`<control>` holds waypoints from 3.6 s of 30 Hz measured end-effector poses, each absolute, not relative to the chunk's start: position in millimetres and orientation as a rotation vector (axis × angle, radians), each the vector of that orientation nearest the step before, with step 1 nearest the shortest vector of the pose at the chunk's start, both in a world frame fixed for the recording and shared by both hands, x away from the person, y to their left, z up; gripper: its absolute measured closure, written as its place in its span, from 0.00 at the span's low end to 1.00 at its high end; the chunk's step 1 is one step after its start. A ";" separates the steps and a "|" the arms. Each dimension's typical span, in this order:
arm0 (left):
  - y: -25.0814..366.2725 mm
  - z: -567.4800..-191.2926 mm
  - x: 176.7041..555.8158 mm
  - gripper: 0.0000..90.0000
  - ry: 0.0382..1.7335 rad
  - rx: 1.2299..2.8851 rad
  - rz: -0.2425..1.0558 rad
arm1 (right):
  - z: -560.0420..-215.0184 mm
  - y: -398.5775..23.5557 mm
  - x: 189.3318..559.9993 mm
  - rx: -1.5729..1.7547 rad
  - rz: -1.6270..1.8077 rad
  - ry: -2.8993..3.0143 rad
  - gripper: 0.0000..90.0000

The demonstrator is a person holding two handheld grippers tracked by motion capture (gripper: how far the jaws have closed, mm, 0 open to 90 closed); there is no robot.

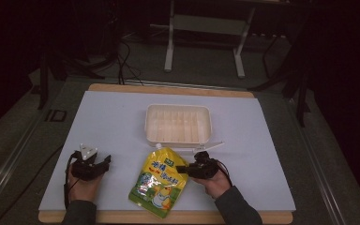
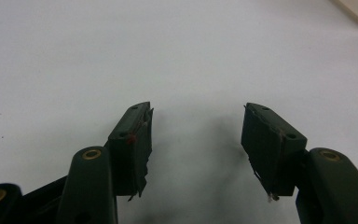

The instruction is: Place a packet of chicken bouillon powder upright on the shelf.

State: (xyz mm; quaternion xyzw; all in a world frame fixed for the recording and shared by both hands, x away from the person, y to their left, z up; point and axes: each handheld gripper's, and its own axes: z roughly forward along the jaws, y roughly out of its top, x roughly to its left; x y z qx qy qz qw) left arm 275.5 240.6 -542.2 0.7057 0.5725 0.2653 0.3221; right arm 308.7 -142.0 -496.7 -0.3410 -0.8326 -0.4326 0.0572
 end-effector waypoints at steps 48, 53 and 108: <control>241.7 -542.3 275.9 0.47 1.510 1.839 0.688 | -422.8 -161.6 327.8 -0.801 -1.265 -2.667 0.87; 241.8 -542.3 275.8 0.47 1.509 1.840 0.687 | -425.8 -157.6 329.2 -0.795 -1.207 -2.705 0.93; 241.5 -542.2 275.8 0.47 1.508 1.842 0.688 | -386.9 -165.8 328.4 -0.899 -1.771 -2.313 1.00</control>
